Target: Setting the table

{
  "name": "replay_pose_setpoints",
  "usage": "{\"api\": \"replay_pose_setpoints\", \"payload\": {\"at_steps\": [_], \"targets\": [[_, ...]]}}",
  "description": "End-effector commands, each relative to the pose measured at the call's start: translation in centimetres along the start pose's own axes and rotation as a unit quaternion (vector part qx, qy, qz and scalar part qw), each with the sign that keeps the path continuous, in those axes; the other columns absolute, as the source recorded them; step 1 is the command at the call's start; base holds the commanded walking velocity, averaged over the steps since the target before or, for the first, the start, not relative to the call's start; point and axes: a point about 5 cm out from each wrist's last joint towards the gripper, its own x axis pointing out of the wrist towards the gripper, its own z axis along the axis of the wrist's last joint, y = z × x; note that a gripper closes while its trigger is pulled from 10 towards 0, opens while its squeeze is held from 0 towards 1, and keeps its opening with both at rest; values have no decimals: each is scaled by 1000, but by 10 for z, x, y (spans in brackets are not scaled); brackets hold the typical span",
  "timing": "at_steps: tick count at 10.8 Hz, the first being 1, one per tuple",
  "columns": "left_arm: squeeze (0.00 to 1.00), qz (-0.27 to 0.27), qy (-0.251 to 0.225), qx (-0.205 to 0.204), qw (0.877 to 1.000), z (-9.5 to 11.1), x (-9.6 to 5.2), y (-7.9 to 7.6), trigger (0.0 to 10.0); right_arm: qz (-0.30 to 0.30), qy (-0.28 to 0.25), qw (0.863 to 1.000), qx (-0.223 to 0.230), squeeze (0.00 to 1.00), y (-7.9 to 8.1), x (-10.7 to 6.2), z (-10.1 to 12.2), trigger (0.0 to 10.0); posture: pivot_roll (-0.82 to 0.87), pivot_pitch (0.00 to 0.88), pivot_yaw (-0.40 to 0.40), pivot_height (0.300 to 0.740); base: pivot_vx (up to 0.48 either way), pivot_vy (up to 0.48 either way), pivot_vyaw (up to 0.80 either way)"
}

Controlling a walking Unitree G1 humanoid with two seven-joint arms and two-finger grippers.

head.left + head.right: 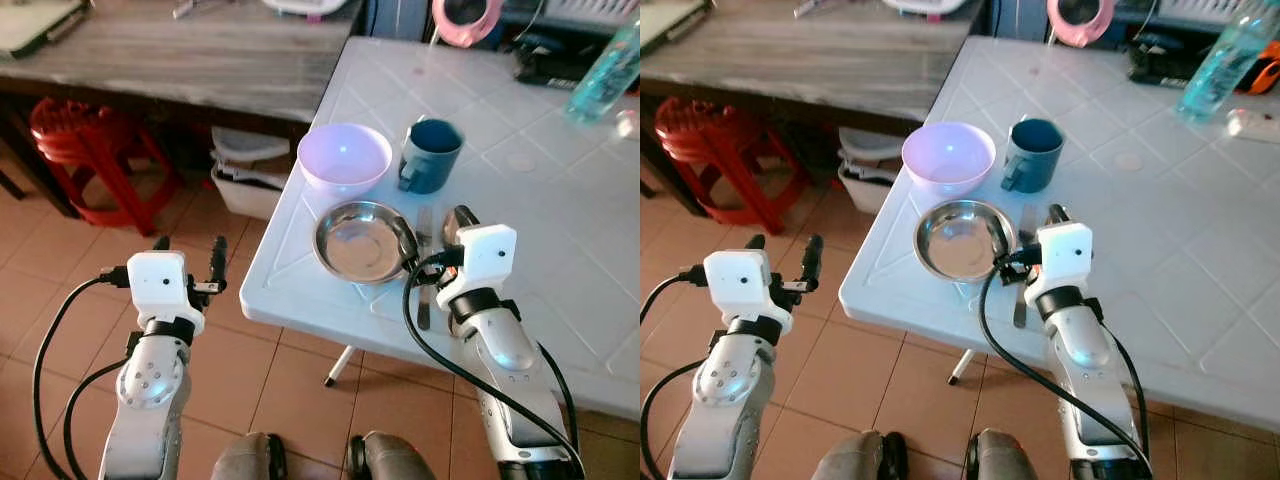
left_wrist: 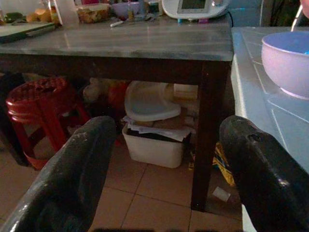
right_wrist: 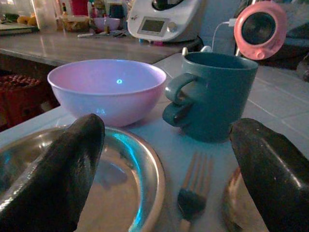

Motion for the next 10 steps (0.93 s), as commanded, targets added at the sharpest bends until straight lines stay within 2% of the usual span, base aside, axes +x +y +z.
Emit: {"api": "replay_pose_setpoints", "payload": {"at_steps": [1,2,6,10], "targets": [[0,-3,-2,8,1000,3,-1,2,10000,2,8,1000,14,0,3,-4,0,10000,-23,181,29,740,0,0,0],[0,-5,-1,8,1000,3,-1,2,10000,1,21,999,39,0,6,-7,-4,10000,-23,184,30,740,0,0,0],[0,-19,1,6,1000,3,0,-2,10000,-2,67,994,89,0,13,-13,-13,10000,-31,188,30,740,0,0,0],[0,-24,0,7,1000,4,-1,-3,10000,-1,80,993,92,0,13,-16,-14,10000,-31,194,28,740,0,0,0]]}}
